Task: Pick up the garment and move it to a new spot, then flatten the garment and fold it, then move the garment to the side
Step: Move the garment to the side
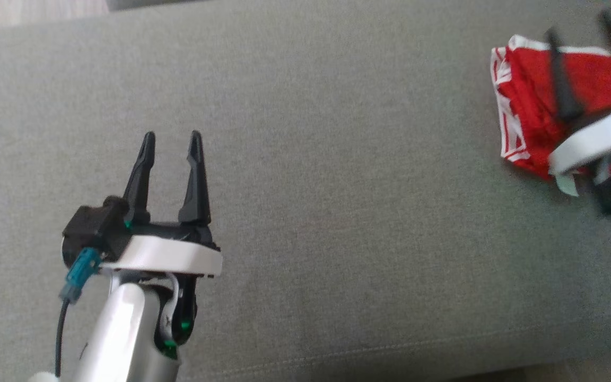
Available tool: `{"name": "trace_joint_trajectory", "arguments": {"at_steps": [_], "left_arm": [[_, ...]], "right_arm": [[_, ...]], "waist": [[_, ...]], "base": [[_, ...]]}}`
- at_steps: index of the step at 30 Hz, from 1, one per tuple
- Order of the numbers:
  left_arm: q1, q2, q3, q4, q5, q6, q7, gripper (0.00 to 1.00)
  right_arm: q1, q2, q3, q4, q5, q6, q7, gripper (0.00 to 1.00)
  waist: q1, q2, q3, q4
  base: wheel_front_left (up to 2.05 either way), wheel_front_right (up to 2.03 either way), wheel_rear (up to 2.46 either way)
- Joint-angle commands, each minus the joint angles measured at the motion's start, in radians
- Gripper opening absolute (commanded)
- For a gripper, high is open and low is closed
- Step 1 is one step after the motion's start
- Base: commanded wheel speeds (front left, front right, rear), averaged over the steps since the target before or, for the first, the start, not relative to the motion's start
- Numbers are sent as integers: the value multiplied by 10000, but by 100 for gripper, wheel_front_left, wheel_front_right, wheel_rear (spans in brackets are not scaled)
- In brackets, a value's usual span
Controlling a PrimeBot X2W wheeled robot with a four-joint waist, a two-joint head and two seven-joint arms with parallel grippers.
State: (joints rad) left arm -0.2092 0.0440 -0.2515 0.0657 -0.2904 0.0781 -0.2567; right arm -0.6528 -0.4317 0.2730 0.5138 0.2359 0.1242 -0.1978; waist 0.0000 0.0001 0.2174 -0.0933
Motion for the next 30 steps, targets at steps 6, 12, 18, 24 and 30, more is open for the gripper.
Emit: {"name": "trace_joint_trajectory", "arguments": {"at_steps": [6,12,18,24,30], "left_arm": [[472,62,333,-145,419,-218,-51,100],[1020,62,312,99,292,-175,-51,100],[1490,62,298,7,205,-76,-51,100],[1584,62,286,-80,196,-37,-51,100],[1573,62,305,-160,209,37,-51,100]], "right_arm": [[2028,1975,-568,-1718,-718,65,-331,100],[3670,3322,-1228,-2366,-1204,65,-466,100],[4838,3789,-1558,-2965,-1237,65,-544,100],[5330,3811,-1331,-3232,-950,65,-591,100],[5420,3813,-1288,-3365,-825,65,-615,100]], "waist": [[0,-1,-823,-51],[0,-1,-1294,-24],[0,-1,-1569,-115],[0,-1,-1583,-92],[0,-1,-1543,-57]], "base": [[0,0,0],[0,0,0],[0,0,0],[0,0,0],[0,0,0]]}}
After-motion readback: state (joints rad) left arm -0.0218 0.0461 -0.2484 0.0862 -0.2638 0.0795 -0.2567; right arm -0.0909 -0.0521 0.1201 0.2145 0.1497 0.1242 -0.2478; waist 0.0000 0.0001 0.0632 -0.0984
